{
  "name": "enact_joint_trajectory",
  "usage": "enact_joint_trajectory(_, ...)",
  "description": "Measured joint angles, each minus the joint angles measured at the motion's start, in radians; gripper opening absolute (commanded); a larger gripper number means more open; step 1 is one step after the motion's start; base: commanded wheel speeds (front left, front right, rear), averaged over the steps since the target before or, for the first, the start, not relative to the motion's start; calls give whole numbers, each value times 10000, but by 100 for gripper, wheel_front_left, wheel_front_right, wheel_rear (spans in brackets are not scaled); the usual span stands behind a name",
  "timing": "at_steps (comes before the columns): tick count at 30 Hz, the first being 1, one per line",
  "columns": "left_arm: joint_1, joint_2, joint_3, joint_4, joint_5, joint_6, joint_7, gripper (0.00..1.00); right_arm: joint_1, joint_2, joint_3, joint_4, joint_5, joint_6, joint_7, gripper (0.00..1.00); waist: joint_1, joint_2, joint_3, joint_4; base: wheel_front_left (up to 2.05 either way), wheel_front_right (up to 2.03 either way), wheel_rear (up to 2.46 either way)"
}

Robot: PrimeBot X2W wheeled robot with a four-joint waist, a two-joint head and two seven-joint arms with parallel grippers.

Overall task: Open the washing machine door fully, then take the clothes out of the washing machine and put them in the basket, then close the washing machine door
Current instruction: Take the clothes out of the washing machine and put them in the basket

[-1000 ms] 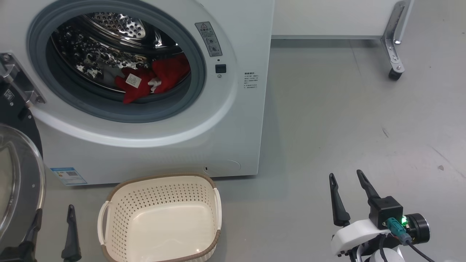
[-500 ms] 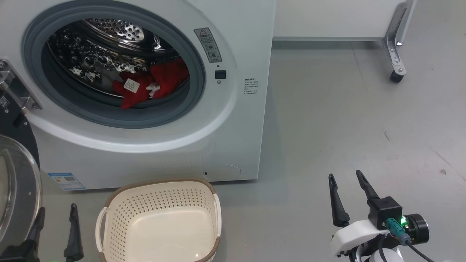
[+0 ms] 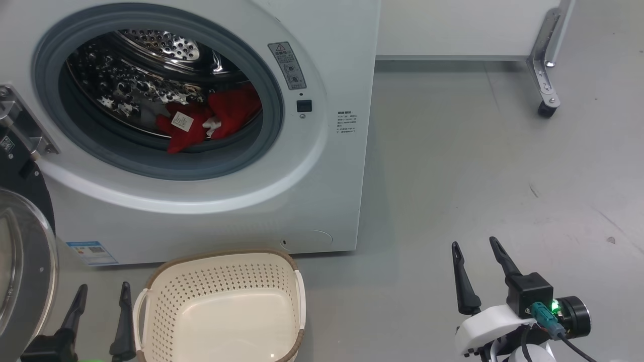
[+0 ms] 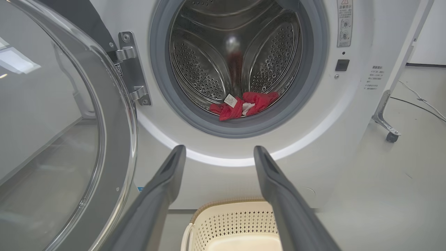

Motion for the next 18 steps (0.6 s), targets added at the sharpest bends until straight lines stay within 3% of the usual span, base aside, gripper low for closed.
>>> enact_joint_trajectory(18,-360,92,-1386,100,-1266,0,0,100,-15,2,362,-244,182,-29,0,100,0,0,1077,-2,0,0,0)
